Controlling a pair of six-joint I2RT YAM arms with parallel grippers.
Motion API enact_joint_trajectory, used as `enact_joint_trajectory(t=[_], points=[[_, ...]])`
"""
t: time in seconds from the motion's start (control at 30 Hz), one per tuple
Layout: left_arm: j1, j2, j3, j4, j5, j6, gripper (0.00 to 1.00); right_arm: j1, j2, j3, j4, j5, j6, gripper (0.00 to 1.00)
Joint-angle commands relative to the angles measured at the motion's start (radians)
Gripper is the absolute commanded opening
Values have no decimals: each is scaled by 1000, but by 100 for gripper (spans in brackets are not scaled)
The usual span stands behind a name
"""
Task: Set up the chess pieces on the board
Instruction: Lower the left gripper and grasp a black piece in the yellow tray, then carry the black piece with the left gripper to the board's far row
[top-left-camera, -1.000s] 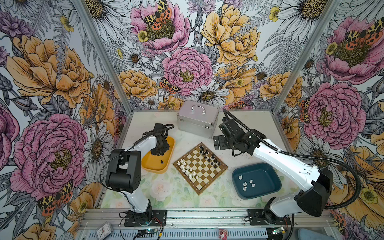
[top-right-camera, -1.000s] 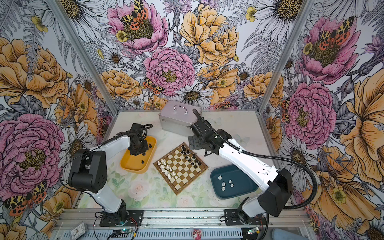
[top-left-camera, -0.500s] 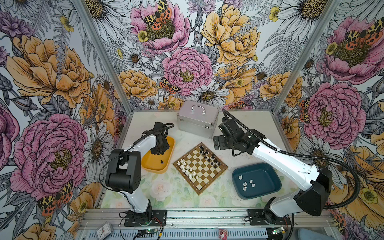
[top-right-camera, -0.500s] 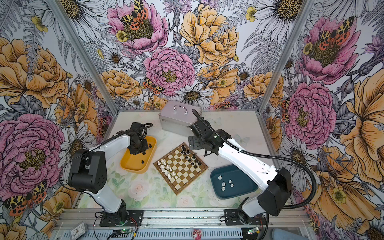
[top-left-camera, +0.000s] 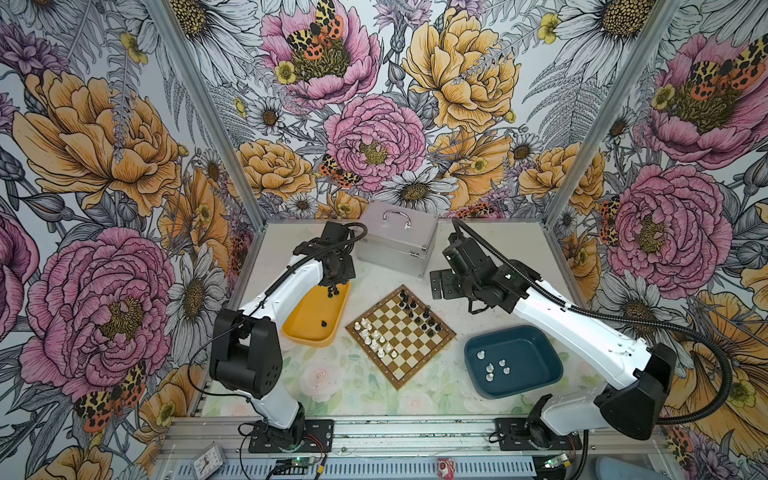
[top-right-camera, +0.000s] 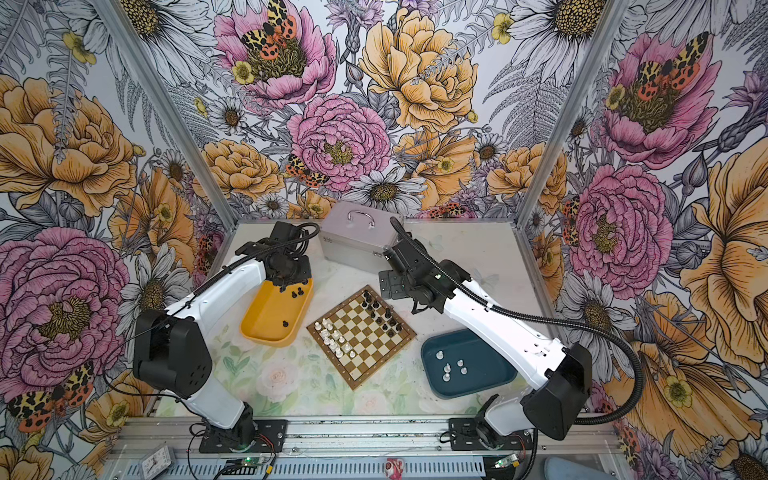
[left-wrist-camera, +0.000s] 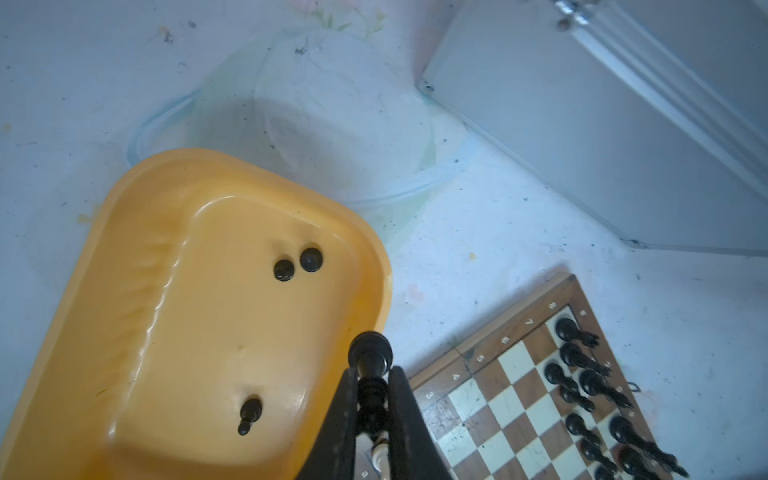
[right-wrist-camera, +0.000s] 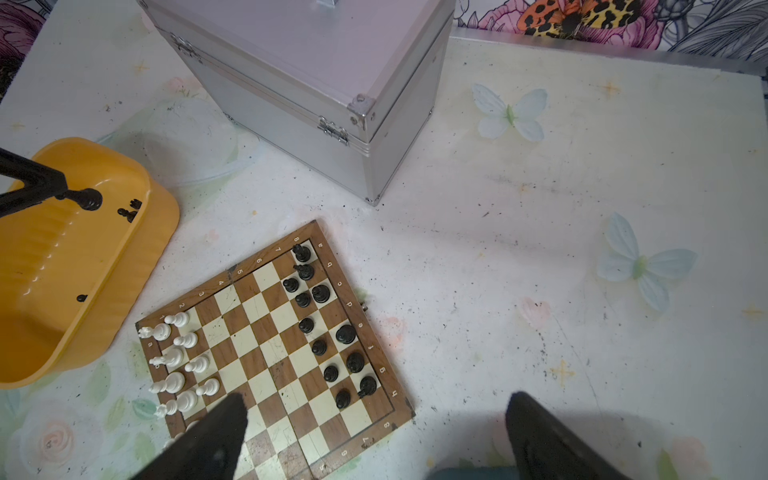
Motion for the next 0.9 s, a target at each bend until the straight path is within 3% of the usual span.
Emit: enact_joint_trajectory(t=[0.0, 0.47, 0.87], points=[[-68, 14, 63, -33, 22, -35, 16, -2, -57, -33, -16, 40, 5, 100], [-342, 225, 256, -44, 15, -85, 15, -2, -274, -158, -131, 96, 81, 100], [-447, 335, 353, -44, 16, -113, 15, -2, -389, -200, -207, 127, 106, 99]])
